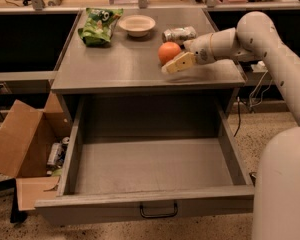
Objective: Pick orange from top drawer and place on counter
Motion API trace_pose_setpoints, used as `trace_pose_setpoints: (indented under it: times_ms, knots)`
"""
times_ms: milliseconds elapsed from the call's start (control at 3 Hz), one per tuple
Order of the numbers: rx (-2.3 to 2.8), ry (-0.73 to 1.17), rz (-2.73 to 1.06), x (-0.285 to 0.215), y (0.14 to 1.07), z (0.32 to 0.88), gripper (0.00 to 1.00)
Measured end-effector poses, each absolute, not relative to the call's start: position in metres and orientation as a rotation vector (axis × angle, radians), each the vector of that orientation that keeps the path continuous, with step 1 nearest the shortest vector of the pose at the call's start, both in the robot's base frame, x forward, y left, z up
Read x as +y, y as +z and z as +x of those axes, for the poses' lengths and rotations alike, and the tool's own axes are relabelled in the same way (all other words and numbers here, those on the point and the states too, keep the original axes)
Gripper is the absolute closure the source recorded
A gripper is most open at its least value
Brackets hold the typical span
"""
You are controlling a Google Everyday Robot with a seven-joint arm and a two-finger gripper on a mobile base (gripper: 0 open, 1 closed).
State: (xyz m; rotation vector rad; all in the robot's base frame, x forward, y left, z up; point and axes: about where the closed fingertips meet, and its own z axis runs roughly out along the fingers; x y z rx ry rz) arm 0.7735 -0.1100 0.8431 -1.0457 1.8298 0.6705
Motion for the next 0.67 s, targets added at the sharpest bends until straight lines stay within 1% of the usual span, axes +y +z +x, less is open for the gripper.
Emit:
trace_pose_setpoints:
  times_ms: [333, 667]
  knots:
    - [1.816, 0.655, -1.022, -0.122, 0.851, 0.770, 0.00]
    - [1.769, 0.593, -0.961, -0.156, 0.875, 0.755, 0.00]
